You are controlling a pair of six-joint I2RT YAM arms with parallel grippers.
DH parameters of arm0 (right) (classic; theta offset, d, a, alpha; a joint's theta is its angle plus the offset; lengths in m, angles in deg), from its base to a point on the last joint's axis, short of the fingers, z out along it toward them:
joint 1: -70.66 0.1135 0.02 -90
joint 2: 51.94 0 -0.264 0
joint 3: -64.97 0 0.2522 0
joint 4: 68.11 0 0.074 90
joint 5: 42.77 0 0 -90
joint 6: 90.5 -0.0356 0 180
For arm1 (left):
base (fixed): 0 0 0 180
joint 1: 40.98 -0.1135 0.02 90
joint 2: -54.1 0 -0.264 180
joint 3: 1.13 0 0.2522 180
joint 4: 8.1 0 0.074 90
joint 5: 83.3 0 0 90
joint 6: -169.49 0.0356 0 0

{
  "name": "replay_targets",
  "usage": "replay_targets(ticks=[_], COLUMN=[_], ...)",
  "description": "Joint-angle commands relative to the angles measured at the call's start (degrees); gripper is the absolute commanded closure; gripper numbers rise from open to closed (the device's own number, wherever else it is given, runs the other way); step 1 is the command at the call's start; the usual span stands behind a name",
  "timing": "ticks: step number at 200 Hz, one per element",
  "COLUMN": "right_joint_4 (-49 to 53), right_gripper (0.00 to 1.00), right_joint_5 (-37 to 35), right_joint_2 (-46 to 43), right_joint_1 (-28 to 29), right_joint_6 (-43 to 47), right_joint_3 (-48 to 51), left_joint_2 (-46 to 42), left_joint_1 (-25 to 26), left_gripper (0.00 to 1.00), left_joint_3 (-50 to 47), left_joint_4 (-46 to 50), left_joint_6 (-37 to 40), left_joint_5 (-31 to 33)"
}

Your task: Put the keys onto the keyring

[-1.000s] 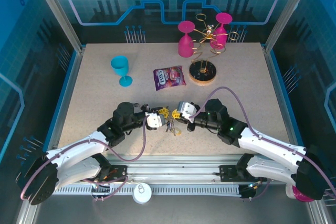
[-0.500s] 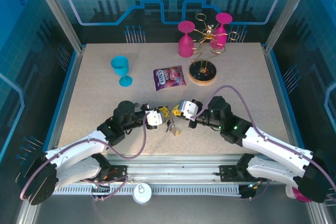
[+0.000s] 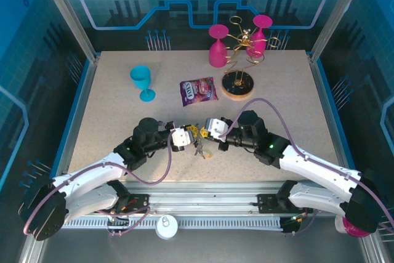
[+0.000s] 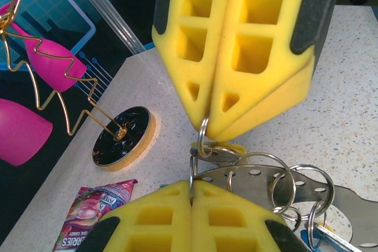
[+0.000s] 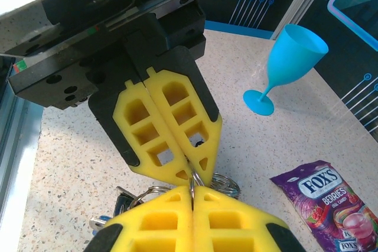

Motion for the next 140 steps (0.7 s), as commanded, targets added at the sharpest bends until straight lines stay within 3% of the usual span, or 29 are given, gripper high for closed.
replay_targets(ticks=[1,140], right_joint_4=[0.44,-2.14], right_gripper=[1.0,1.0], right_joint_5=[0.47,0.31], right_joint_2=[0.93,3.44], right_joint_1=[0.94,1.73], right_joint_6=[0.79,-0.31], right_joint_3=[-2.28,-2.85], left_joint_2=[-0.01,0.22], left_joint_1=[-0.24,-0.47], left_gripper=[1.0,1.0], left_joint_3=[2.55,2.99], left_joint_4=[-1.05,-0.14], left_joint_6=[-1.43,-1.63], left_joint_5=[-1.47,-2.52])
